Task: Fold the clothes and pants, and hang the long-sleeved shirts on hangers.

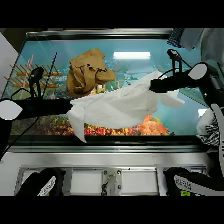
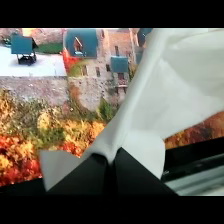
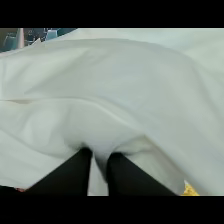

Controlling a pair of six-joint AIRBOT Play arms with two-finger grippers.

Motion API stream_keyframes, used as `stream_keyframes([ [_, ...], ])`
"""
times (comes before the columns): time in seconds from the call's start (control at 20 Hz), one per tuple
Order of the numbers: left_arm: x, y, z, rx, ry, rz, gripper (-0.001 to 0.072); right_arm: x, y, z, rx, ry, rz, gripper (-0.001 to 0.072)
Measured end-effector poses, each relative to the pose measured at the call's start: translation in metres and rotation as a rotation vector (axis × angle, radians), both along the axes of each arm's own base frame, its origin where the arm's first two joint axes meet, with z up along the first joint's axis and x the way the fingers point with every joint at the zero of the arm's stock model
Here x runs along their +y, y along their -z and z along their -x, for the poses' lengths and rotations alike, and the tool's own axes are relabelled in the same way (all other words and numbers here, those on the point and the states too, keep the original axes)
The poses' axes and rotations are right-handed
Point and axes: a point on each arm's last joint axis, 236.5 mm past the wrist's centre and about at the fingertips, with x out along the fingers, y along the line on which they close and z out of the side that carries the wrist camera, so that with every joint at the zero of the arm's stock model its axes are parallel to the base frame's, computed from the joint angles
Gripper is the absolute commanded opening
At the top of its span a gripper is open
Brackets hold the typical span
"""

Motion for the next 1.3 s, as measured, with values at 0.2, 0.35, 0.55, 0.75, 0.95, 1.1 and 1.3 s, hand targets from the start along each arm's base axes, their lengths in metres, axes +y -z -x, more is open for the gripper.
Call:
stream_keyframes([
  [0.2,0.048,0.000,-0.049,-0.045,-0.134,-0.103,0.0017,0.028,0.002,0.008,0.004,-0.078,0.018,0.0388],
  [0.35,0.100,-0.001,-0.089,-0.042,-0.257,-0.143,0.0639,0.036,-0.001,0.011,-0.006,-0.104,0.027,0.0388],
  [0.55,0.146,0.009,-0.103,0.034,-0.353,-0.157,0.0599,0.018,0.000,0.025,-0.009,-0.098,0.087,0.0388],
  [0.75,0.130,0.053,-0.062,0.168,-0.319,-0.158,0.0599,-0.008,0.032,0.065,0.078,-0.059,0.125,0.0388],
  [0.95,0.081,0.122,-0.005,0.324,-0.253,-0.117,0.0599,-0.014,0.069,0.098,0.171,-0.039,0.117,0.0387],
  [1.1,0.032,0.162,0.016,0.411,-0.226,-0.004,0.0599,-0.005,0.079,0.106,0.192,-0.016,0.061,0.0387],
  [1.3,-0.026,0.191,0.021,0.483,-0.163,0.066,0.0599,0.006,0.079,0.106,0.196,0.003,-0.005,0.0386],
])
